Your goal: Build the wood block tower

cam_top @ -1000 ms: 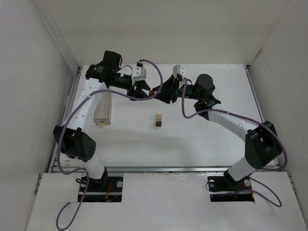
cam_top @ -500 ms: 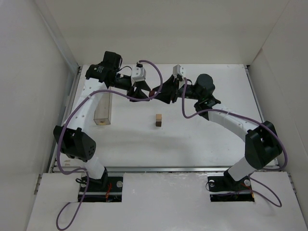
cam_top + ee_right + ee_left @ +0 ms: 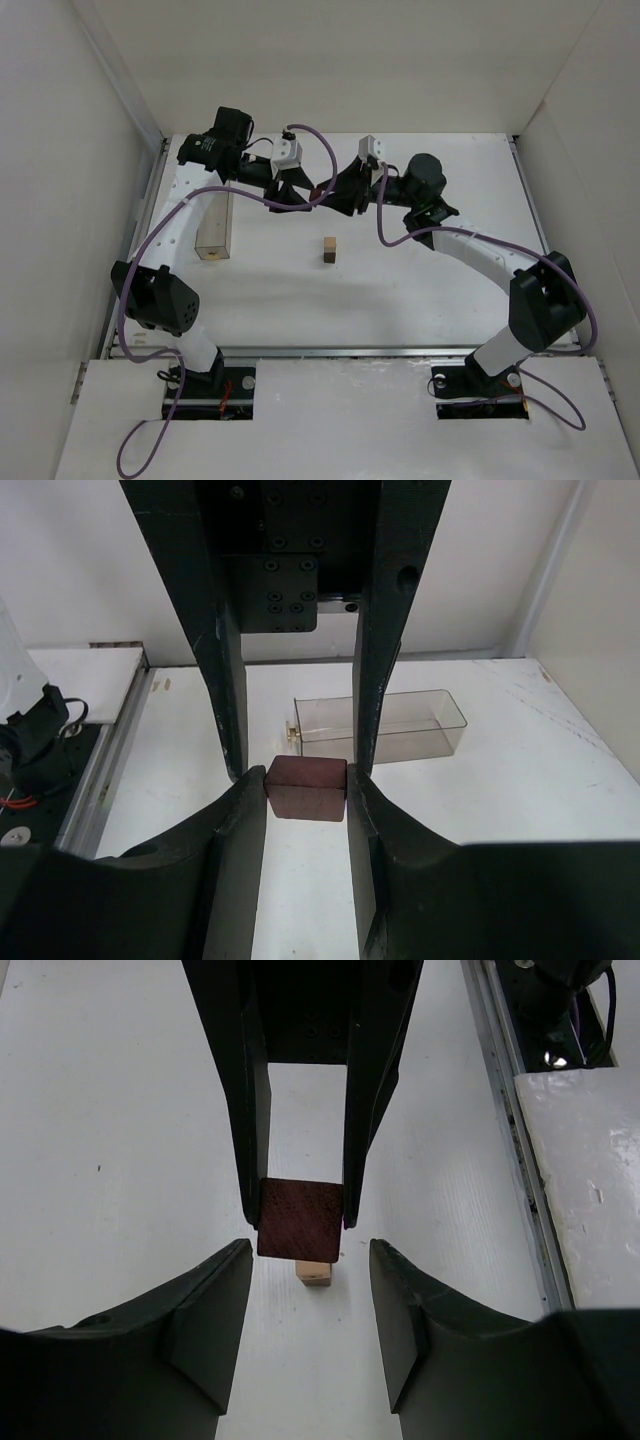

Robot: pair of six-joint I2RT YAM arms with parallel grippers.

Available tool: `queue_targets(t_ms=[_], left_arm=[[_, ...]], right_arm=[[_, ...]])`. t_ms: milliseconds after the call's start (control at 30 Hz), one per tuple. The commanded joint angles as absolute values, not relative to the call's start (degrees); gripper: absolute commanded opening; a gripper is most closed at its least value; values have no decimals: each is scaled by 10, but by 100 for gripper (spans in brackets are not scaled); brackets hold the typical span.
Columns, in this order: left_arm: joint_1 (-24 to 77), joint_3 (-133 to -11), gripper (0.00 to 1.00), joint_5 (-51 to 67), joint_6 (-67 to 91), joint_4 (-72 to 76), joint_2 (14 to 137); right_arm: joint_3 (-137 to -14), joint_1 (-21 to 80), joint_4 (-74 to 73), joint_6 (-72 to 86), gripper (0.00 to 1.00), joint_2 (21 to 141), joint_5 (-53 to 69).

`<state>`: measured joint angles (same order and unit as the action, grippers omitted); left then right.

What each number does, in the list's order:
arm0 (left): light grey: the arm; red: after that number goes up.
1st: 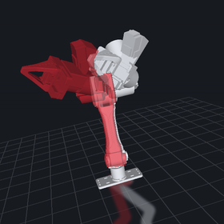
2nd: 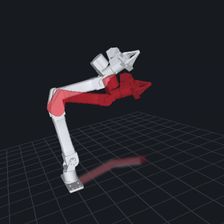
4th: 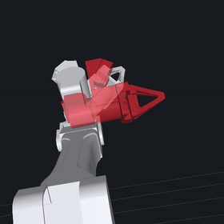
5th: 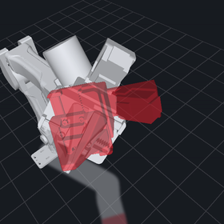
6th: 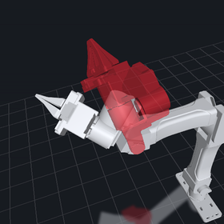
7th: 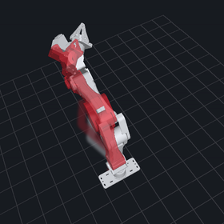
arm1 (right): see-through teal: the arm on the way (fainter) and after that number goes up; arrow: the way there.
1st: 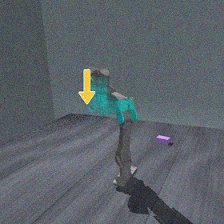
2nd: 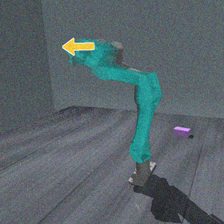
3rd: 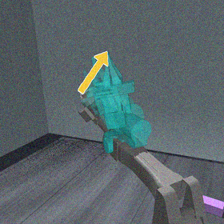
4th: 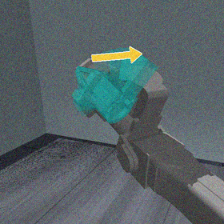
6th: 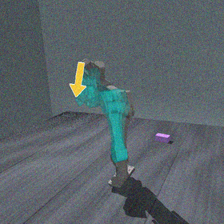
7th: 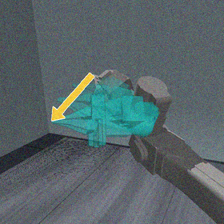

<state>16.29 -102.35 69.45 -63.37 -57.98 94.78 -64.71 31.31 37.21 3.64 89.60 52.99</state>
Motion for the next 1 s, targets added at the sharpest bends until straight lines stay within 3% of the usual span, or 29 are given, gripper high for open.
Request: queue_targets(t_ms=[0, 133, 333, 467, 500, 533, 633, 733, 767, 967], left_arm=[[163, -1032, 47, 727, -636, -590, 947], [163, -1037, 34, 727, -589, -560, 954], [163, -1032, 33, 727, -577, -555, 954], [163, -1032, 21, 722, -562, -541, 954], [163, -1032, 12, 703, -548, -531, 954], [168, -1032, 8, 692, -510, -508, 954], [168, -1032, 2, 611, -467, -490, 968], [173, -1048, 1, 512, -467, -502, 983], [179, -1053, 0, 486, -467, -502, 983], [218, -1059, 0, 319, -498, -521, 994]], right_arm=[[-654, 315, 383, 25, 0, 891, 546], [-654, 315, 383, 25, 0, 896, 546], [-654, 315, 383, 25, 0, 896, 546], [-654, 315, 383, 25, 0, 902, 546], [-660, 315, 383, 25, 0, 902, 552], [-665, 315, 368, 25, 9, 907, 552], [-672, 315, 326, 25, 49, 907, 544], [-664, 309, 302, 13, 69, 894, 521], [-657, 303, 289, 13, 81, 886, 515], [-584, 264, 201, -38, 85, 788, 447]])
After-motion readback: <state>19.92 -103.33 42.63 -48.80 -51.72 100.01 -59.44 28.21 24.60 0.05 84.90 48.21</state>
